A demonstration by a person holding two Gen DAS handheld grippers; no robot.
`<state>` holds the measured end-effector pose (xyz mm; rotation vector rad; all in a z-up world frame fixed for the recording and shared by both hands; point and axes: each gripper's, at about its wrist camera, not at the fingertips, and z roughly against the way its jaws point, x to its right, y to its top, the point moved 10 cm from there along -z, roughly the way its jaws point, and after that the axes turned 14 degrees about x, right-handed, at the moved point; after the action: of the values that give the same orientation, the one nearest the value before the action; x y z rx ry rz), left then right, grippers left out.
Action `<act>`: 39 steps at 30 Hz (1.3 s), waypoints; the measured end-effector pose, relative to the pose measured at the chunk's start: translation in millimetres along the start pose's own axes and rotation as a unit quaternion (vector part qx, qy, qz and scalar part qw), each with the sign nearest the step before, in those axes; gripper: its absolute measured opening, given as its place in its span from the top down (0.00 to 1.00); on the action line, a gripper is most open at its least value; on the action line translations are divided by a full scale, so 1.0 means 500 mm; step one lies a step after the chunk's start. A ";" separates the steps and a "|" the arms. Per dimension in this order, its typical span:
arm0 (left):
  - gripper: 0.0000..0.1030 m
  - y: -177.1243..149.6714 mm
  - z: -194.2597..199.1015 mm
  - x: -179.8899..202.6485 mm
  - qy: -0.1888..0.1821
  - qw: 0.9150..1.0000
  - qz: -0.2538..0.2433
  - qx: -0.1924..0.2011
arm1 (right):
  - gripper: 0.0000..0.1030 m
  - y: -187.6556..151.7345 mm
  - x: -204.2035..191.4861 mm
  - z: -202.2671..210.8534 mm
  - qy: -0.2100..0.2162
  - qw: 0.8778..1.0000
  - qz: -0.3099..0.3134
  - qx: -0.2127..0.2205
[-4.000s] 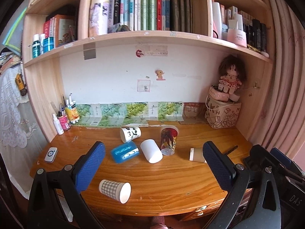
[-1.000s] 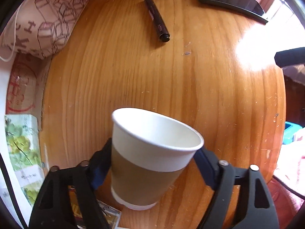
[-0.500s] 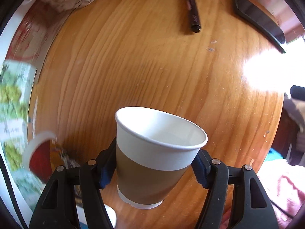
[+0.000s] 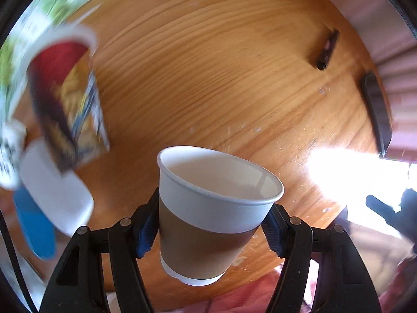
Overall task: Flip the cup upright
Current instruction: 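Lift the cup with the left gripper and rotate it rim-up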
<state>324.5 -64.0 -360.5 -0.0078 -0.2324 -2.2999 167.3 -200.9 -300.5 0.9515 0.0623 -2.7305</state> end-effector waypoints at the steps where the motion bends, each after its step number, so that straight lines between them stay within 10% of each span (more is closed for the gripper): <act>1: 0.31 -0.008 0.002 -0.011 -0.003 1.000 0.020 0.004 | 0.00 -0.006 -0.002 -0.002 -0.001 1.000 0.013 -0.003; 14: 0.31 -0.131 0.051 -0.076 -0.081 0.968 0.237 0.034 | 0.00 -0.122 -0.063 -0.024 -0.004 0.974 0.226 -0.022; 39: 0.24 -0.205 0.081 -0.061 -0.133 0.943 0.290 0.094 | 0.00 -0.294 -0.091 -0.077 0.011 0.902 0.426 -0.065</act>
<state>267.0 33.0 -339.9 -0.2574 -0.5144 -1.6768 188.9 -44.0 -308.8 0.7293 -0.1363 -1.8769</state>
